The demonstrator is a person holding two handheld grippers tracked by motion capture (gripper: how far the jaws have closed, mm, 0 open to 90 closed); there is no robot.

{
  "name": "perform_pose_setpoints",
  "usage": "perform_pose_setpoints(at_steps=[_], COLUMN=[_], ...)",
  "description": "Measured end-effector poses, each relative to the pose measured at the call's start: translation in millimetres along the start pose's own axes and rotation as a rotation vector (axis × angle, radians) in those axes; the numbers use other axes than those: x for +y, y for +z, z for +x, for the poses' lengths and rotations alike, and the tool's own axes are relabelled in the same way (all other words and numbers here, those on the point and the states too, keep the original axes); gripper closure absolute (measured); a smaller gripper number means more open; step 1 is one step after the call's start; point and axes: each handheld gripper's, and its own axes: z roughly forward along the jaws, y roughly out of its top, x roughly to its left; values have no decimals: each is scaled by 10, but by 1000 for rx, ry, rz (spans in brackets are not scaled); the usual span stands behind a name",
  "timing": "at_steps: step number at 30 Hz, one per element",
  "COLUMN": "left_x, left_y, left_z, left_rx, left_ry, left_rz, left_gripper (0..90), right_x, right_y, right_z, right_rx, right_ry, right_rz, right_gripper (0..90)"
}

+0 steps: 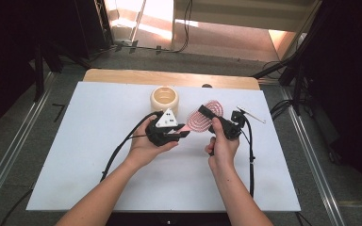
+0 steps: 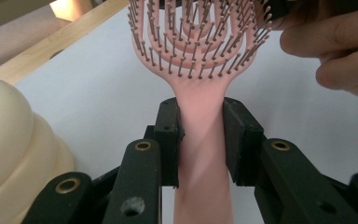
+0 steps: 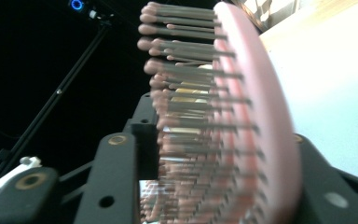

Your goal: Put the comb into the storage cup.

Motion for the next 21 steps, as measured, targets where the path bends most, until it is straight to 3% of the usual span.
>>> perform_pose_setpoints(at_steps=[6, 13, 21], left_x=[-14, -18, -60], left_y=[31, -17, -98], left_z=[-10, 17, 44], left_rx=[-6, -24, -47], left_ry=[-5, -46, -102], left_rz=[16, -28, -73], left_gripper=[688, 298, 144], right_x=[7, 2, 12], right_y=[-5, -18, -41], right_z=[-15, 19, 116], right_rx=[10, 9, -2], right_ry=[-3, -73, -161], right_rz=[13, 15, 10], right_gripper=[604, 605, 606])
